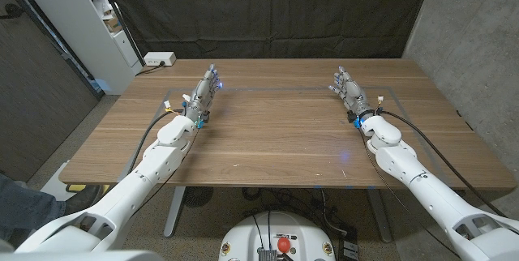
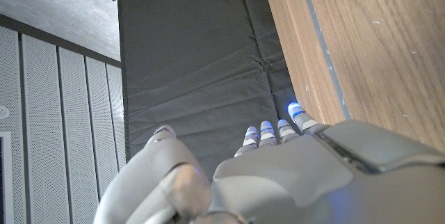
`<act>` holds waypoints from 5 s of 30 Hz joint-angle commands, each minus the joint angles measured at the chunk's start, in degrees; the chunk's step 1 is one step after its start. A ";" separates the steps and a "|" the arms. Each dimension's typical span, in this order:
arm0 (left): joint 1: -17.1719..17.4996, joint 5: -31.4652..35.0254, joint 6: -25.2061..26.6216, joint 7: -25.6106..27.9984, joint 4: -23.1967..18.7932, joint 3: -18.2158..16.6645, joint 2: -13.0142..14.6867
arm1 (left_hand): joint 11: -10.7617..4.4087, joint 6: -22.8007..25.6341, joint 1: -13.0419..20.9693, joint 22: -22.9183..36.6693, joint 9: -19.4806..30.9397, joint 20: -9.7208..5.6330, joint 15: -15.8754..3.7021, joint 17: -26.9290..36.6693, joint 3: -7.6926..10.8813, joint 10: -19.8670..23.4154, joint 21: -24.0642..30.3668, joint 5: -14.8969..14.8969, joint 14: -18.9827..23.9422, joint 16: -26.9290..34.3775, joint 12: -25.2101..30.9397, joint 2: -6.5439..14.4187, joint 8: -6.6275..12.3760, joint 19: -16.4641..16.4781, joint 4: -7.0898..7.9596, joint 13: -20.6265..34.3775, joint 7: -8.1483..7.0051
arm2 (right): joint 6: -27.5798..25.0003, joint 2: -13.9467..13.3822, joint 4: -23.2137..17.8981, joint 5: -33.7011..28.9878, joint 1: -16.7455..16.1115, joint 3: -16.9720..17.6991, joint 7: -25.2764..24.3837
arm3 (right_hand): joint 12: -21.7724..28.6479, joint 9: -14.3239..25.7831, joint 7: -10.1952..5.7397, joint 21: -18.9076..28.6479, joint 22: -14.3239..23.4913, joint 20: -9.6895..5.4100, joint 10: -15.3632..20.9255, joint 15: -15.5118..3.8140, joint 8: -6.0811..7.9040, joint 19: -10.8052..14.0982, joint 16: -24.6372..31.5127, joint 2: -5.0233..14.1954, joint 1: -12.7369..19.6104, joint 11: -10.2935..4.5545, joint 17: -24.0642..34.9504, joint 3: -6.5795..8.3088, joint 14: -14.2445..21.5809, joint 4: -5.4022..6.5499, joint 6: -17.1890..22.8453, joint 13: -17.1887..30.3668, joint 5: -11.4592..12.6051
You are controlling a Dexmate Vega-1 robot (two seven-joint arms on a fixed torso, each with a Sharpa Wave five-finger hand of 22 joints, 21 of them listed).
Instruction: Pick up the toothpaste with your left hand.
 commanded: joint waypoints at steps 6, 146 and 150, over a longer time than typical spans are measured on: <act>2.37 10.04 5.51 -5.82 -2.44 -10.84 -8.52 | 0.17 1.00 0.64 0.21 0.22 0.50 0.24 0.21 0.28 0.85 -0.02 0.63 0.74 0.35 0.55 0.26 0.51 -5.42 -0.28 -0.19 0.29 | -7.80 15.47 -2.48 -18.15 -3.68 17.29 11.01 | -0.07 -0.32 -0.09 -0.14 0.09 0.00 0.73 -0.11 0.14 0.77 0.43 0.16 0.40 0.28 -0.20 0.44 0.35 0.05 -0.50 -0.17 0.49; 9.54 18.39 1.24 -15.99 -9.27 -28.44 -5.53 | -1.12 8.17 2.52 0.44 0.23 2.79 -0.52 0.19 0.41 7.29 -4.63 0.55 5.81 0.34 1.15 2.59 0.76 -2.48 -2.48 -1.12 -0.31 | -2.34 27.77 -3.24 -29.72 -3.83 23.79 13.37 | -1.70 -5.23 -2.33 -5.82 0.20 -0.42 4.09 -1.82 0.68 3.51 0.85 1.88 0.90 -1.27 -4.44 0.49 2.36 -1.21 1.61 -0.94 1.41; 9.91 18.57 1.57 -15.95 -9.67 -28.91 -4.99 | -1.13 8.37 2.58 0.44 0.23 2.80 -0.54 0.19 0.40 7.46 -4.75 0.56 5.91 0.33 1.17 2.61 0.78 -2.43 -2.55 -1.12 -0.45 | -2.06 27.91 -2.98 -29.88 -3.70 23.65 13.11 | -1.74 -5.28 -2.30 -5.93 0.20 -0.39 4.09 -1.76 0.66 3.56 0.85 1.88 0.87 -1.27 -4.50 0.47 2.39 -1.22 1.58 -0.94 1.42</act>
